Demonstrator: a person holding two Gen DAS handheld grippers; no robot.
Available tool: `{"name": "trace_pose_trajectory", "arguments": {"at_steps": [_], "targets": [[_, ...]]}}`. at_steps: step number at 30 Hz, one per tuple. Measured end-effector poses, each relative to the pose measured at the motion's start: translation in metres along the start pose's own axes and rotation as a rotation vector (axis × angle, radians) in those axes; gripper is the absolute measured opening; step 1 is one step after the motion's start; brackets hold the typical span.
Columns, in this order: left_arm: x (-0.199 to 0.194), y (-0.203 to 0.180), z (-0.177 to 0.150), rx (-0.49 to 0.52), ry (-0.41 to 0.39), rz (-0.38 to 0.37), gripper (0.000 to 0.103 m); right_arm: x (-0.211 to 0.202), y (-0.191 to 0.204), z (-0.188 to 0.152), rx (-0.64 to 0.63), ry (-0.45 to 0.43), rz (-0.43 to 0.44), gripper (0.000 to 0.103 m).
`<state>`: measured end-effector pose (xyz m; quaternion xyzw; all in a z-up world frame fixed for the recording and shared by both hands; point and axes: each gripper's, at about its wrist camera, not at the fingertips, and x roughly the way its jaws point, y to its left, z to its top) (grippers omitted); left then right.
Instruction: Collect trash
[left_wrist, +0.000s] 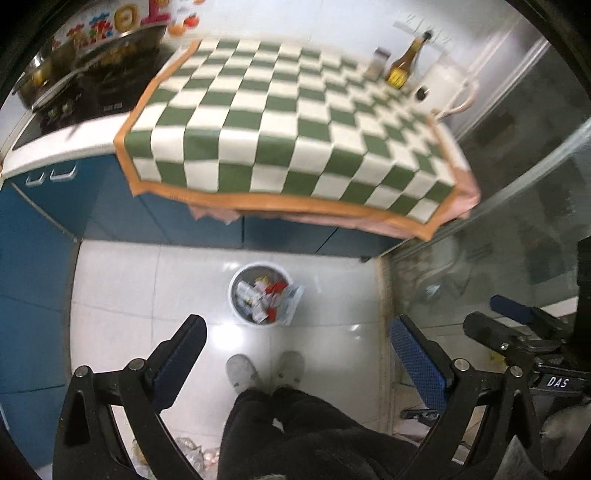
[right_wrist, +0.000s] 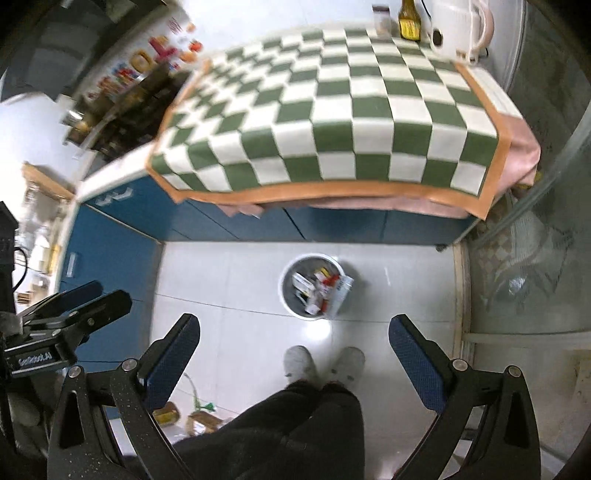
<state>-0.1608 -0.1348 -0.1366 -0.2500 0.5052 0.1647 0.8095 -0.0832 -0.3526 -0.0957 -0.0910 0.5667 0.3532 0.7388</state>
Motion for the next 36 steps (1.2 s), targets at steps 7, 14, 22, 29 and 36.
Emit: {"name": "trace_pose_trajectory", "arguments": {"at_steps": [7,14,22,29,36], "targets": [[-0.051,-0.007,0.0,-0.026,-0.05,-0.093,0.102,-0.056,0.02,0.0,0.0,-0.036,0.069,0.103],[-0.078,-0.006,-0.005,-0.039,-0.053,-0.109,0.102,-0.068,0.03,-0.005,0.0,-0.007,0.103,0.103],[-0.079,-0.006,-0.017,-0.058,-0.012,-0.117,0.102,-0.067,0.025,-0.009,-0.004,0.028,0.101,0.103],[-0.076,-0.01,-0.02,-0.049,-0.006,-0.115,0.103,-0.063,0.022,-0.009,-0.011,0.045,0.096,0.103],[-0.075,-0.012,-0.02,-0.042,0.006,-0.109,0.103,-0.063,0.021,-0.012,-0.022,0.053,0.098,0.103]]}}
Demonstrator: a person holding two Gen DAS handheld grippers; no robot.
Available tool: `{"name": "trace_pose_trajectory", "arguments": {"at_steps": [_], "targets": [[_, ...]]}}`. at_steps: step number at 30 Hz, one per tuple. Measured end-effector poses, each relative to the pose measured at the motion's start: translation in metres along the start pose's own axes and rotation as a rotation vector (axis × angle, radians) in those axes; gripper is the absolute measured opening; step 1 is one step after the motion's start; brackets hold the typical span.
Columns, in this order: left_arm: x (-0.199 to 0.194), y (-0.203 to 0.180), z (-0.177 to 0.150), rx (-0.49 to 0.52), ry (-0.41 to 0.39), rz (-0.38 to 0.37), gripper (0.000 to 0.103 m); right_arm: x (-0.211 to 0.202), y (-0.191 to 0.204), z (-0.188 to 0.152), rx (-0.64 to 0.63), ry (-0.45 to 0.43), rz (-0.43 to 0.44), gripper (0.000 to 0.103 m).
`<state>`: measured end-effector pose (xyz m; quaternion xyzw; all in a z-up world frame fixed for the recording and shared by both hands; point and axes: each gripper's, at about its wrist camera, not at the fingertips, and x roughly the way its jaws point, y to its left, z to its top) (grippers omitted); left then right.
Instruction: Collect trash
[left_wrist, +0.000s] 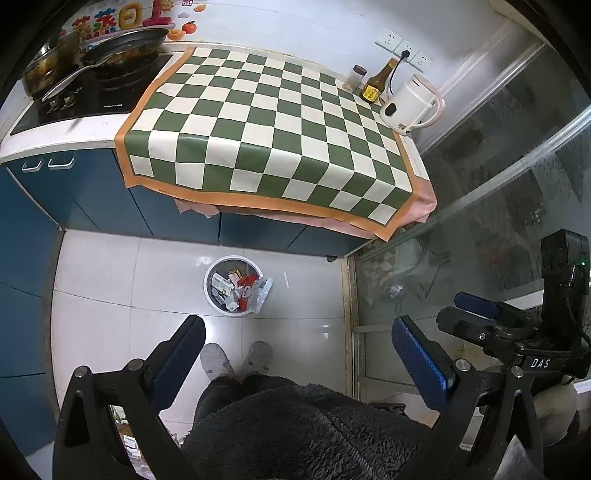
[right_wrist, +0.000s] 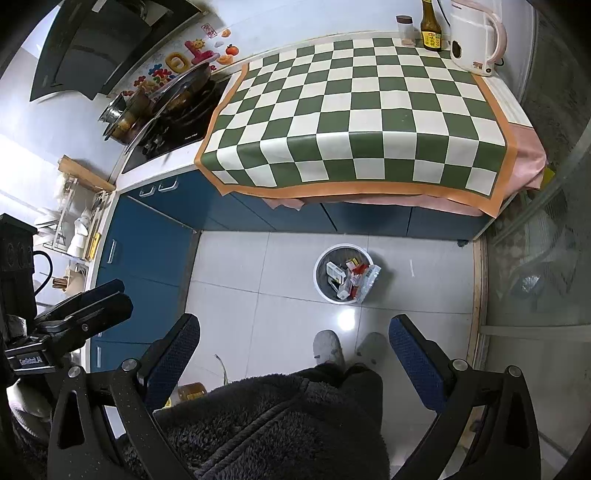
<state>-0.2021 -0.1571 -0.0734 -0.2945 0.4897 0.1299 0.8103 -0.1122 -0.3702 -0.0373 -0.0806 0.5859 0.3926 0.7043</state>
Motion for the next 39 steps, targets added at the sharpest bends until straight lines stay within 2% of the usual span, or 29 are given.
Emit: {"name": "trace_pose_trajectory", "arguments": {"at_steps": [39], "targets": [[-0.004,-0.006,-0.006,0.02,0.006,-0.014,0.103,-0.008,-0.008,-0.013,0.03,-0.005,-0.007,0.103]]}}
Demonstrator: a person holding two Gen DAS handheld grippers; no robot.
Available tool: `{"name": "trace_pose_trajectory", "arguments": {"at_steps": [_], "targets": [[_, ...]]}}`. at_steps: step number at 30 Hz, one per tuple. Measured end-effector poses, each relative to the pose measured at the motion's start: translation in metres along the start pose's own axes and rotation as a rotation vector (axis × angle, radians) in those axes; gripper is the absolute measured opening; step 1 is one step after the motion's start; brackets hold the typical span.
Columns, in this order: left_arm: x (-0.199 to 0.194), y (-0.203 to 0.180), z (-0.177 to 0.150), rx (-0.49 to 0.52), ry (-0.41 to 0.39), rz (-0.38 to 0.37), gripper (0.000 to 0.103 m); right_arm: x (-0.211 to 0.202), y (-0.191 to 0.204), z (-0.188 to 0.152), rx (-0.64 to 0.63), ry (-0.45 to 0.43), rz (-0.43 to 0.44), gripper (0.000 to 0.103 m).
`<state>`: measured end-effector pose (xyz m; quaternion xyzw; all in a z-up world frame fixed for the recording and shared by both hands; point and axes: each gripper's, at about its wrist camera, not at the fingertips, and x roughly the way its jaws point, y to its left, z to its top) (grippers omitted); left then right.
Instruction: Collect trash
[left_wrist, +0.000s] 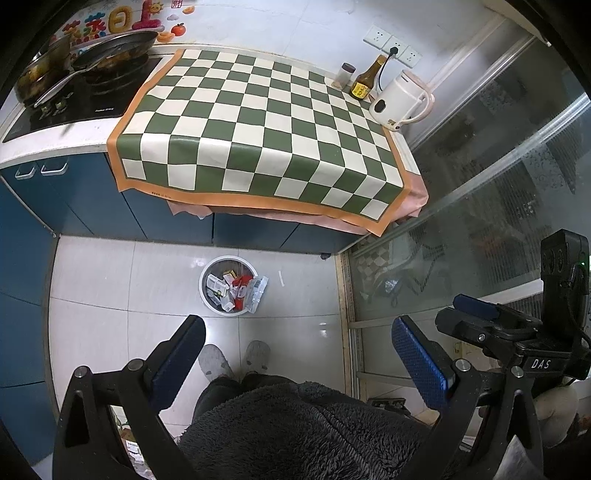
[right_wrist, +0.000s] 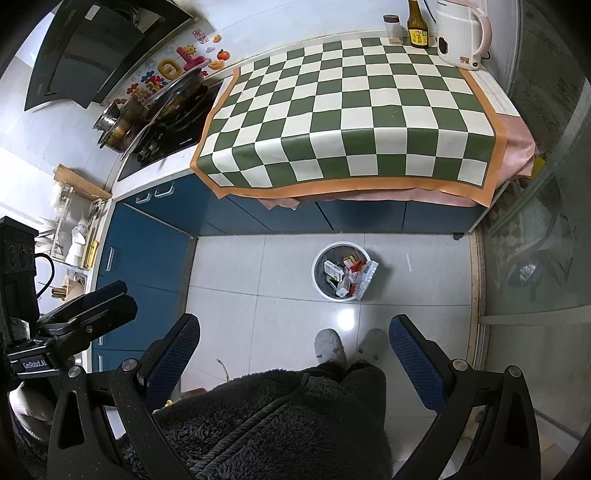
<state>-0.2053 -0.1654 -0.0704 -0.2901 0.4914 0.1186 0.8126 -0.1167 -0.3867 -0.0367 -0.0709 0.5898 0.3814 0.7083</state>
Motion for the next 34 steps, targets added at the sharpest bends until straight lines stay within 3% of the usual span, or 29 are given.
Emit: {"name": "trace_pose_trajectory", "arguments": {"at_steps": [34], "targets": [[-0.001,-0.001,0.022,0.01,-0.008,-0.01,0.103,-0.002,0.007,0.016,0.017,-0.008,-0.007,0.103]]}}
